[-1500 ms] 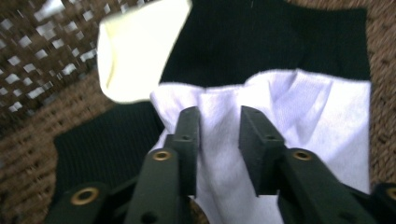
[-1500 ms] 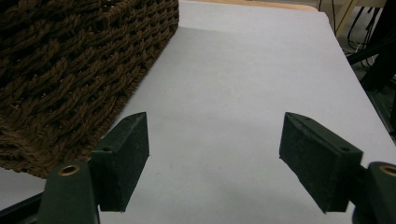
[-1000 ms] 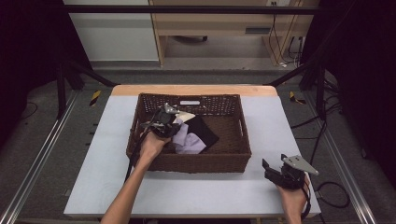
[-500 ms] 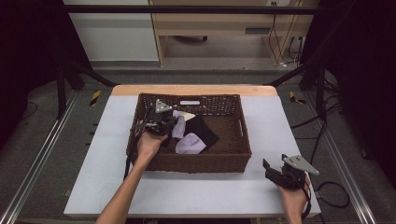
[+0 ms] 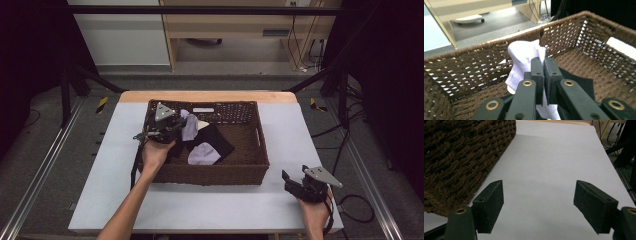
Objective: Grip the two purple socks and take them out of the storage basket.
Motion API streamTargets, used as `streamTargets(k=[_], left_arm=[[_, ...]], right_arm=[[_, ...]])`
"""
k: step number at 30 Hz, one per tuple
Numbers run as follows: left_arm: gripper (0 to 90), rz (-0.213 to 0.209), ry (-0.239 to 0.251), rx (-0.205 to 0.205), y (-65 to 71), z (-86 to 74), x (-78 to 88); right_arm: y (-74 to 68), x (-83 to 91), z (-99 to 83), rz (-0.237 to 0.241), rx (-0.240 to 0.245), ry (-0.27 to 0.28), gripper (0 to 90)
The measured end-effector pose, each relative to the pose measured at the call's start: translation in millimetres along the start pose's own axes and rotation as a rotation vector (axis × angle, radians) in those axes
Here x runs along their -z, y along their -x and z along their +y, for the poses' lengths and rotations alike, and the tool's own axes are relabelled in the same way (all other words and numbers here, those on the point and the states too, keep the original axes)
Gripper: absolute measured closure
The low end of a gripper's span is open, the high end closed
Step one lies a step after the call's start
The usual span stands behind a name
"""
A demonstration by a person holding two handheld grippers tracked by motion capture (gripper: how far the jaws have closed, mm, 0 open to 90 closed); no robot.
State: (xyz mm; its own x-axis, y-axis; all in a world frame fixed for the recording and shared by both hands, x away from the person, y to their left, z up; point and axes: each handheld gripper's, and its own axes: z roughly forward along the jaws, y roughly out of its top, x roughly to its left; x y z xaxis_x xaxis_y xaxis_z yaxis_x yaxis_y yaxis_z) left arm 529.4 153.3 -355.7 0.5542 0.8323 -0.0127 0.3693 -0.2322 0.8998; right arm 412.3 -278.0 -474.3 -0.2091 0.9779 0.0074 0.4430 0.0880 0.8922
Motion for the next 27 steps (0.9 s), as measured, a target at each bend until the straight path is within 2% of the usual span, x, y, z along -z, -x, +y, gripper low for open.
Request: streamTargets(k=[10, 13, 16, 19, 27], left_arm=[[85.8, -0.054, 0.074, 0.022, 2.1, 7.1, 36.5], [85.8, -0.081, 0.087, 0.016, 4.4, 8.4, 47.5], [85.9, -0.089, 0.108, 0.006, 7.4, 9.5, 58.9], [85.8, -0.099, 0.133, 0.013, 9.5, 10.5, 70.5], [85.8, -0.126, 0.169, 0.002, 14.2, 12.3, 101.0]], right_arm=[[0.2, 0.8, 0.8, 0.001, -0.003, 0.0, 24.0], [0.7, 1.1, 0.7, -0.002, -0.007, 0.0, 23.9], [1.0, 1.1, 0.5, -0.004, -0.007, 0.001, 23.6], [0.9, 1.4, 0.5, -0.007, -0.006, 0.002, 23.6], [1.3, 1.6, 0.2, -0.006, -0.01, 0.001, 23.6]])
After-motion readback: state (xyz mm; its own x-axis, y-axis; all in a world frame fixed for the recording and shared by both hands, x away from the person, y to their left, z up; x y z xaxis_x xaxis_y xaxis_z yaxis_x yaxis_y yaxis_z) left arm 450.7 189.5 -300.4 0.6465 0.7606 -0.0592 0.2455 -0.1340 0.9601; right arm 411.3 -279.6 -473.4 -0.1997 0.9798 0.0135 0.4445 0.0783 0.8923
